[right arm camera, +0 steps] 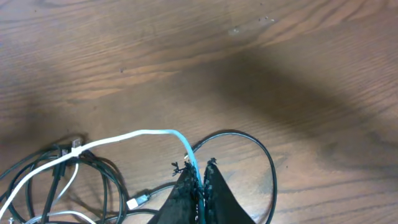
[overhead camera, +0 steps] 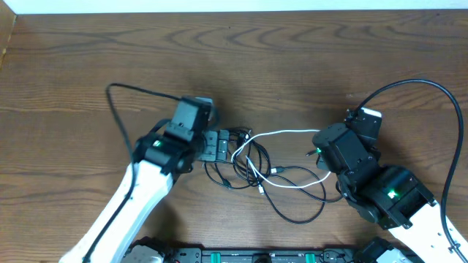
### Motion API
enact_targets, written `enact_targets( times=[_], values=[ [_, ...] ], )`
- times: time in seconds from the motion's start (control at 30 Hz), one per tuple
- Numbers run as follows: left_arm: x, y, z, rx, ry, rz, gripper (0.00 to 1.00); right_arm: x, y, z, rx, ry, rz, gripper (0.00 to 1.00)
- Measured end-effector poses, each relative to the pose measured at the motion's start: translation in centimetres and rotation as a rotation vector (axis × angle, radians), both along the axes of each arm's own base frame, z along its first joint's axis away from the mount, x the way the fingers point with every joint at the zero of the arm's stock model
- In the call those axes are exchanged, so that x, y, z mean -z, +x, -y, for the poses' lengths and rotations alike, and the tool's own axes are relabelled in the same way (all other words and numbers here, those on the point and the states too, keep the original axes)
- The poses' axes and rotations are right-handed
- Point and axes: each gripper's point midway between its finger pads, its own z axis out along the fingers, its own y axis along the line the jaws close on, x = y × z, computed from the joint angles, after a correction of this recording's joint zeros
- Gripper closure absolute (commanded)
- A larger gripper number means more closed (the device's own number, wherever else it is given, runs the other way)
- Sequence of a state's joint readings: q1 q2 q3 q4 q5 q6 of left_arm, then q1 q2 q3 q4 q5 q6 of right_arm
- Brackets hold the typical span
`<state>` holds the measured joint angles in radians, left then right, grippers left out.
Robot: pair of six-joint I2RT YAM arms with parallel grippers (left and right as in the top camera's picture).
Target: Untangle cables
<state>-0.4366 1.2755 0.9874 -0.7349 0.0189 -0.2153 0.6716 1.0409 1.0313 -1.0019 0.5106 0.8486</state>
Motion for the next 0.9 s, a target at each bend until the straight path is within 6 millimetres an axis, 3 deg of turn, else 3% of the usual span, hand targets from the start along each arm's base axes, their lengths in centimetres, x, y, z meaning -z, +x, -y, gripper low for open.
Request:
enact_targets(
  times=[0.27, 0.7, 0.9],
  values=[
    [3.2, -0.4, 2.8, 0.159, 0.031, -0.083, 0.05, 0.1, -0.1, 0.1, 0.0, -0.004, -0.006, 0.96],
    [3.5, 0.3, 4.2, 0.21, 0.012, -0.052, 0.07, 0.2, -0.3, 0.2, 0.0, -0.011, -0.014, 0.94],
    [3.9, -0.2, 4.0, 0.213, 0.013, -0.073, 0.2, 0.2, -0.3, 0.2, 0.0, -0.011, -0.015, 0.94]
  ],
)
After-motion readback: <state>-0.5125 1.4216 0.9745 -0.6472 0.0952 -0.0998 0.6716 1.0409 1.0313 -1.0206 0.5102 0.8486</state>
